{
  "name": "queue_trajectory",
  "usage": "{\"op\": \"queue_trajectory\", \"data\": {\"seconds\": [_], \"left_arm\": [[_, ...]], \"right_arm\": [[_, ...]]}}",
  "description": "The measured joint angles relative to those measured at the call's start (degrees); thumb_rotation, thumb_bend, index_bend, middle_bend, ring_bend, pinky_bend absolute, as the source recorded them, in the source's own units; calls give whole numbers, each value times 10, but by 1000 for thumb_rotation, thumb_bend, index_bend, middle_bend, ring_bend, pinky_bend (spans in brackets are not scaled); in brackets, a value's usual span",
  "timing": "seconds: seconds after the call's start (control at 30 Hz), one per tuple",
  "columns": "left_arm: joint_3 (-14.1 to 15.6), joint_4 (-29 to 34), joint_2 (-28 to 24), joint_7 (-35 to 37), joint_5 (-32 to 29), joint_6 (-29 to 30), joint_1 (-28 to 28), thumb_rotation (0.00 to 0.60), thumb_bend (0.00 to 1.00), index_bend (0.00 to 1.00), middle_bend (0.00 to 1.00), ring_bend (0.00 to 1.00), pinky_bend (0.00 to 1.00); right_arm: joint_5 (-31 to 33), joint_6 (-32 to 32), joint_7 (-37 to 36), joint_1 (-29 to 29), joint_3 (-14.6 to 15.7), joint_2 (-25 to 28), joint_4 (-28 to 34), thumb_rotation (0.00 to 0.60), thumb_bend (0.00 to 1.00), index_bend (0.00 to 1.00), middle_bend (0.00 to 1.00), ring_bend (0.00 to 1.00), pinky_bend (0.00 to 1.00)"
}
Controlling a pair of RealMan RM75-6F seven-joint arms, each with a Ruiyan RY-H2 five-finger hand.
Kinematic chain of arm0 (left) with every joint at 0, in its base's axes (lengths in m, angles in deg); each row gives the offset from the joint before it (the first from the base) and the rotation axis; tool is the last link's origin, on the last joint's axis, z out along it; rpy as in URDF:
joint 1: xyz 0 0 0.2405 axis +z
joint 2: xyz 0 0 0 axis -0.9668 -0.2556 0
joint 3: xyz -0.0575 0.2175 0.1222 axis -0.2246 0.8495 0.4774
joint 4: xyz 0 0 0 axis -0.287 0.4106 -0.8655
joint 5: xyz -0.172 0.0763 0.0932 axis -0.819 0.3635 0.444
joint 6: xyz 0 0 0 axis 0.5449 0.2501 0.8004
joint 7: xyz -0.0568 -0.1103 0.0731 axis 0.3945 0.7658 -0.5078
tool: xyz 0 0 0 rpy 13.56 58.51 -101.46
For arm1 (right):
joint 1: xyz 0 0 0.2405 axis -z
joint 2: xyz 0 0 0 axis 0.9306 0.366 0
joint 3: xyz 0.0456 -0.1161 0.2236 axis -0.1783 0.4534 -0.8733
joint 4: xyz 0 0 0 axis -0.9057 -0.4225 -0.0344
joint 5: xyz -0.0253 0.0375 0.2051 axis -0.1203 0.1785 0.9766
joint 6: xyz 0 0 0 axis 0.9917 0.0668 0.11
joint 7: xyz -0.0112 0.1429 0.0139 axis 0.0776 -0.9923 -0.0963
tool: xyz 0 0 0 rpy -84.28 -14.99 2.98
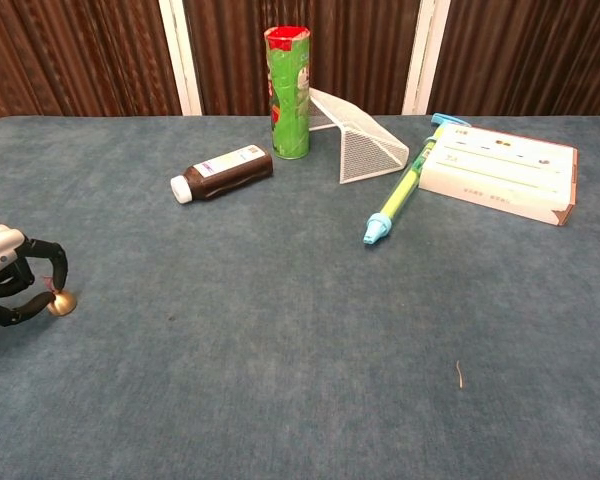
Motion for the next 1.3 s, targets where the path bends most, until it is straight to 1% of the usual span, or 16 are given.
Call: {"op": "queue_trajectory", "data": {"seconds": [0.57,0.73,0.93,1.3], "left_arm": [[4,1,1,0,-2,4,-1,600,447,587,1000,1000,1000],[2,-1,3,2,-5,4,-2,600,446,630,1000,1000,1000],[2,-7,7,6,-6,3,-2,600,446,709,1000,1000,1000],[1,-11,10,8,-4,15,-3,600,446,779,1000,1000,1000]], "right_arm": [[0,-1,1,0,1,0,0,600,181,0,0,0,0],[0,-1,2,0,1,-1,0,600,181,0,0,0,0],[-1,1,2,0,1,-1,0,600,181,0,0,0,0],[-2,2,3,1,2,-1,0,600,181,0,0,0,0]]}}
